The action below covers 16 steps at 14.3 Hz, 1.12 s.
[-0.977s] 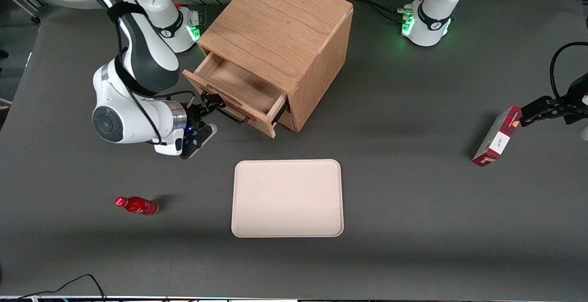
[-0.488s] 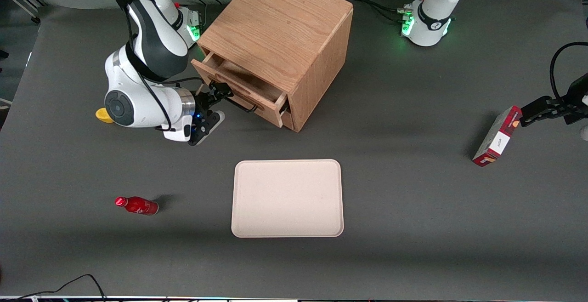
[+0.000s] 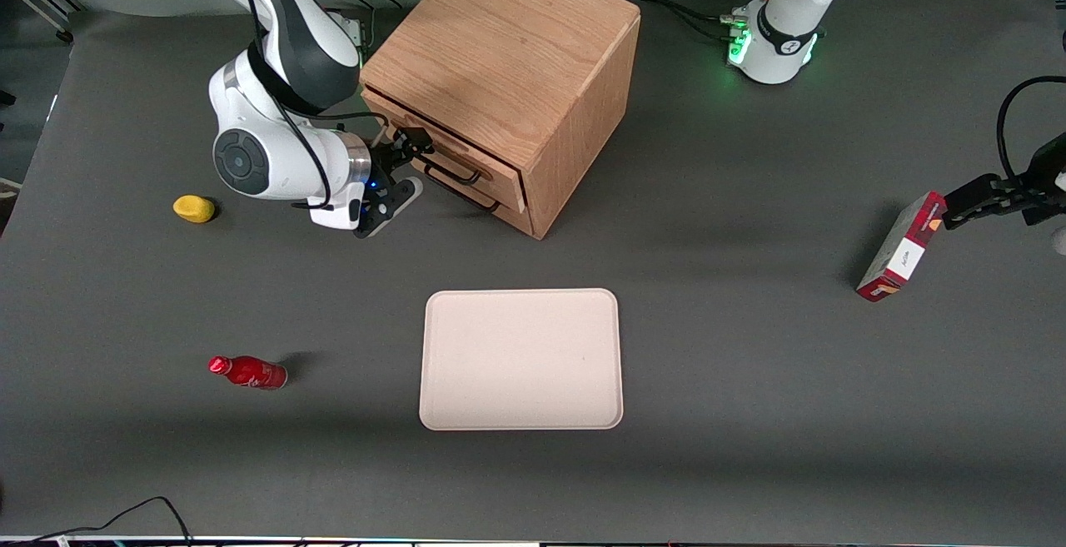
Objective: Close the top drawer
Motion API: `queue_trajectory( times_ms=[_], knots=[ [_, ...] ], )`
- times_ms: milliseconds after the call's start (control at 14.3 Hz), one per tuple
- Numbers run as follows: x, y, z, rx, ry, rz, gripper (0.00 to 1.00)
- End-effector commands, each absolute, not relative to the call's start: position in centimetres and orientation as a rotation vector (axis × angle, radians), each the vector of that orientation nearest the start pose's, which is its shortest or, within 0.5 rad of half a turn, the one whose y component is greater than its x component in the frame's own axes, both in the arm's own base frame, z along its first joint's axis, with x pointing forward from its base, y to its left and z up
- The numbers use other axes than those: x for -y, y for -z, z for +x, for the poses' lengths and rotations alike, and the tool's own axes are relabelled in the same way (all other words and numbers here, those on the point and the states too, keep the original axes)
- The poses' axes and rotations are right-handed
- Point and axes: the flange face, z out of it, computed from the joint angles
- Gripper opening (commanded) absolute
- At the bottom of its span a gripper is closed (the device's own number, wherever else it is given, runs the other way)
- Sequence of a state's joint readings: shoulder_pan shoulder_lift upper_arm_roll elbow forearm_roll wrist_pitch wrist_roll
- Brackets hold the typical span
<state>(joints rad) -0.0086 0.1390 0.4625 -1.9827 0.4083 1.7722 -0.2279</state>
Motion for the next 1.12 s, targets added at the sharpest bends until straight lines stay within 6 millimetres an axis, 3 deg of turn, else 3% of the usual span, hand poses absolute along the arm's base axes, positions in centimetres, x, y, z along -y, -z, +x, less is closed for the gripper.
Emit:
queue_trajectory(
  times_ms=[0, 279, 558, 837, 1047],
  knots=[
    [-27.1, -39.5, 46.2, 0.660, -0.518, -2.594, 1.00],
    [-27.2, -39.5, 45.2, 0.668, -0.526, -2.602, 1.00],
    [-27.2, -40.1, 45.6, 0.668, -0.510, -2.599, 1.00],
    [-27.1, -43.6, 49.2, 0.713, -0.399, -2.624, 1.00],
    [-26.7, -48.2, 50.5, 0.754, -0.377, -2.622, 1.00]
  ],
)
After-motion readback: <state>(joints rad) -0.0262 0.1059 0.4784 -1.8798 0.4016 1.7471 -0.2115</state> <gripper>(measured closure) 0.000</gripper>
